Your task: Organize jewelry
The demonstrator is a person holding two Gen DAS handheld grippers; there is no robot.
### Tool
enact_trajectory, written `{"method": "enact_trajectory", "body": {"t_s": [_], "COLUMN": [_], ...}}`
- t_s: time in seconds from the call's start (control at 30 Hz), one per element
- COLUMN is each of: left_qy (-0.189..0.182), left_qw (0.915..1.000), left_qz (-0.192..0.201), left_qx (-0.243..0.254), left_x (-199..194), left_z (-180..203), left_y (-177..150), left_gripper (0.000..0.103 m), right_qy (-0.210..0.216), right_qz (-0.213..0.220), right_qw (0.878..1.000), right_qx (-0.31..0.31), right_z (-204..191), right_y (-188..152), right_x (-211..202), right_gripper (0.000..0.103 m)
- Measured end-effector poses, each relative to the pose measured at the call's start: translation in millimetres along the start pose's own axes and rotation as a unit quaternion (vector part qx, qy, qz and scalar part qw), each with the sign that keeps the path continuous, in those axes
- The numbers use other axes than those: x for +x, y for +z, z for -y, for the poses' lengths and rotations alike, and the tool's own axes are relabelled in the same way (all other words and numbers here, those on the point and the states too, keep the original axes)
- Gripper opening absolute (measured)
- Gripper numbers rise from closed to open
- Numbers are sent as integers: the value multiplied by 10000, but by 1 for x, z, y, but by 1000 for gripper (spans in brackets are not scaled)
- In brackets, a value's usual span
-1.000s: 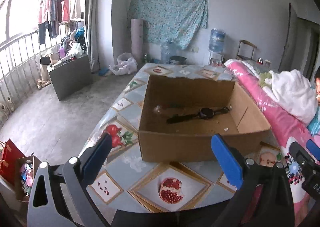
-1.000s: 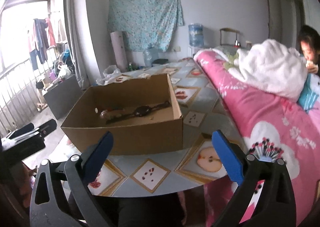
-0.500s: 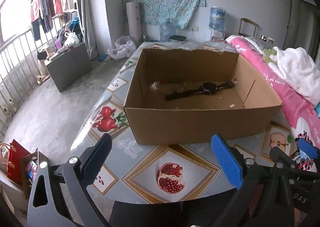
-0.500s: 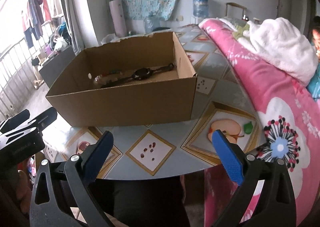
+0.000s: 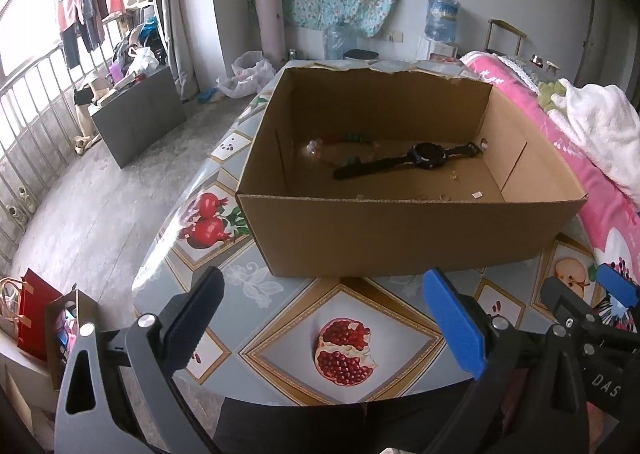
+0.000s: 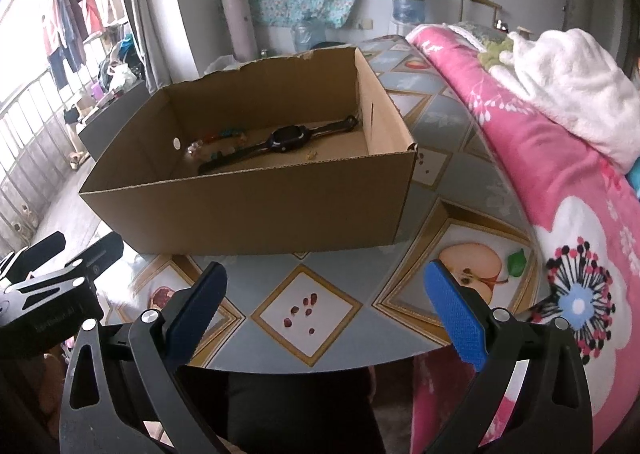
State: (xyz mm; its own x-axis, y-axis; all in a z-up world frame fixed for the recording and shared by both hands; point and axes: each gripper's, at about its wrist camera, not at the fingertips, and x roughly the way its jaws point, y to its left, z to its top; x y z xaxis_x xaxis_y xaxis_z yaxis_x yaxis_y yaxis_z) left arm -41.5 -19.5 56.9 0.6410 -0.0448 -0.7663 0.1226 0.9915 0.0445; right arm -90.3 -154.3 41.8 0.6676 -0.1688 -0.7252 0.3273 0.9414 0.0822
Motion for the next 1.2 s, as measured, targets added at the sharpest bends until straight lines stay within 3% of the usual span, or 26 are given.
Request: {"method": "enact_trajectory", "body": {"t_s": [1.2], "left_qy": [-16], "left_qw": [10000], "left_qz": [2], "left_qx": [-13], "left_x": [0], "left_z": [-1], "left_y": [-1], "left_gripper": [98], "right_qy": [-31], "right_qz": [129], "right_qw": [9999], "right_qx": [-94], "right_z": [-3], "right_y": [4], "right_x": [-7], "right_gripper": [95]}}
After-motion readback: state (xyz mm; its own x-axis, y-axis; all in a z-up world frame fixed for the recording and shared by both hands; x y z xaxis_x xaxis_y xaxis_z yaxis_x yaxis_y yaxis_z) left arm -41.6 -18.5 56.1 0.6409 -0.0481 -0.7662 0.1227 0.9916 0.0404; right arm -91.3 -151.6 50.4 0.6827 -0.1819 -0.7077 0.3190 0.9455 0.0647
